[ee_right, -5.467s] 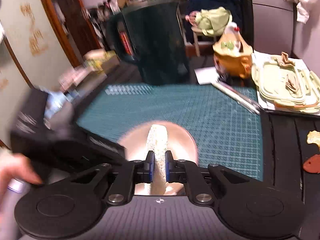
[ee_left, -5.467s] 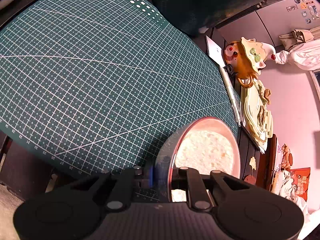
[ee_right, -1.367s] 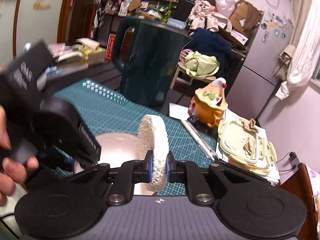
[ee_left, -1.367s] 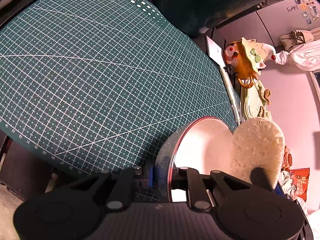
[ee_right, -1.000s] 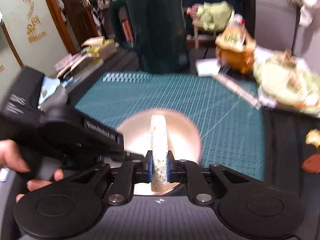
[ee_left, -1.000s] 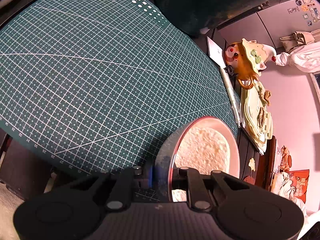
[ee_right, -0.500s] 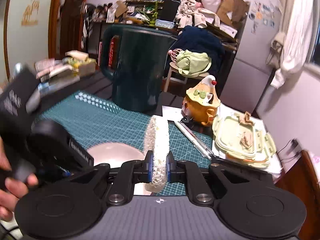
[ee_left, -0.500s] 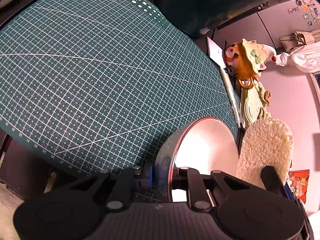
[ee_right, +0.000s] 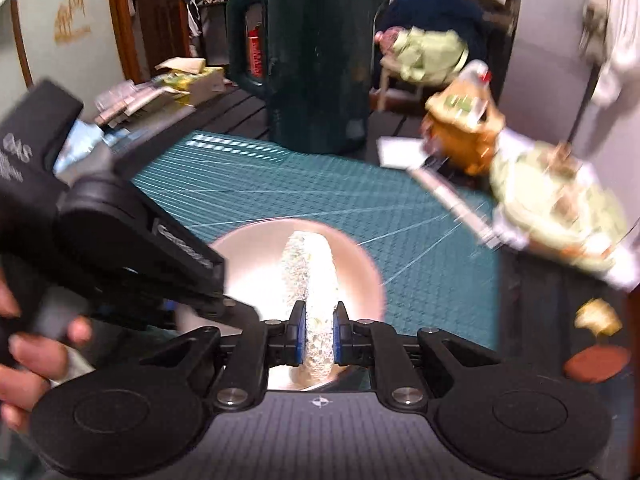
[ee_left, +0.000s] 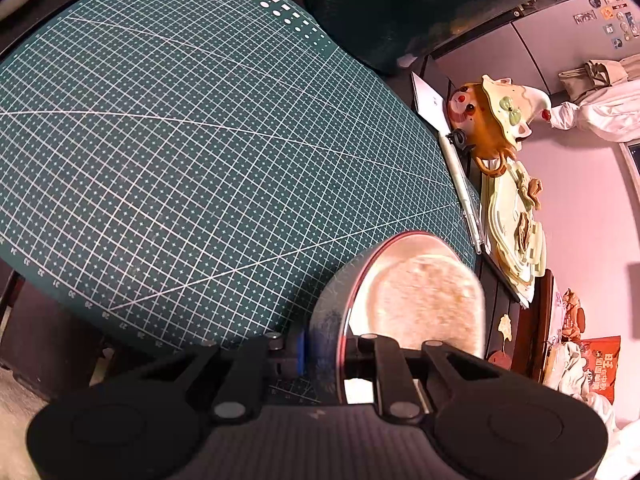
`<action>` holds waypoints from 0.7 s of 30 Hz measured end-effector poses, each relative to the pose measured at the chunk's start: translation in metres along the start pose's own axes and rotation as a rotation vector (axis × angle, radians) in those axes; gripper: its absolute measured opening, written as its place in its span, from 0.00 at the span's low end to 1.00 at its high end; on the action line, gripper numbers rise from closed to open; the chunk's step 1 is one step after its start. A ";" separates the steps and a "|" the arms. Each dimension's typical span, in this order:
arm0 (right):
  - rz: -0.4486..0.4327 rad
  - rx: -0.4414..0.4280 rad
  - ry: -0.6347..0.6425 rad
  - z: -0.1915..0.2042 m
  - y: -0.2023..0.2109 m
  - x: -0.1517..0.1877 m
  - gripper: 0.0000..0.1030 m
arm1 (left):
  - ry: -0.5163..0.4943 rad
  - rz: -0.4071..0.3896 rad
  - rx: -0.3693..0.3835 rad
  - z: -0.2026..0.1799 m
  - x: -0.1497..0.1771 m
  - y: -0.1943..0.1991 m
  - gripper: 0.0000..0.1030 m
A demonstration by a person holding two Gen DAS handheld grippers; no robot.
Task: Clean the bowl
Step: 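Sweep the white sponge around the bowl wall with the right gripper, then rub the sponge back and forth across the bowl bottom, right gripper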
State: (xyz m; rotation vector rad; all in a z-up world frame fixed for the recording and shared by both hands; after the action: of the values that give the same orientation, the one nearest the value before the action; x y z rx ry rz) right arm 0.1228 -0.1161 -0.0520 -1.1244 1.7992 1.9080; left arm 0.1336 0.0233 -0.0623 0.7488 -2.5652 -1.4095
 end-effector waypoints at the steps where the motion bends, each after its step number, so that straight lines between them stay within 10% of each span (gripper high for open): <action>1: -0.017 0.025 0.020 0.001 0.004 0.000 0.11 | 0.000 0.002 0.001 0.004 0.001 0.004 0.15; 9: -0.149 0.057 -0.050 -0.026 0.039 -0.019 0.11 | 0.009 0.005 0.004 0.006 -0.004 0.004 0.15; 14: -0.062 -0.166 -0.182 -0.041 0.022 -0.017 0.11 | 0.007 0.003 0.002 0.010 -0.008 0.004 0.15; 21: 0.050 -0.133 -0.059 -0.007 -0.013 -0.005 0.11 | 0.002 0.002 -0.002 0.015 -0.017 0.001 0.15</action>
State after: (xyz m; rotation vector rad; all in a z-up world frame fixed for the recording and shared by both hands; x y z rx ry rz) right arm 0.1372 -0.1191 -0.0569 -1.0617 1.7068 2.0942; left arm 0.1434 0.0431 -0.0677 0.7471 -2.5622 -1.4101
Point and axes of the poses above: each gripper's, at about its wrist camera, not at the fingertips, and y roughly against the way its jaws point, z to its left, x to its underside, the point moved 1 cm from there along -y, roughly the way its jaws point
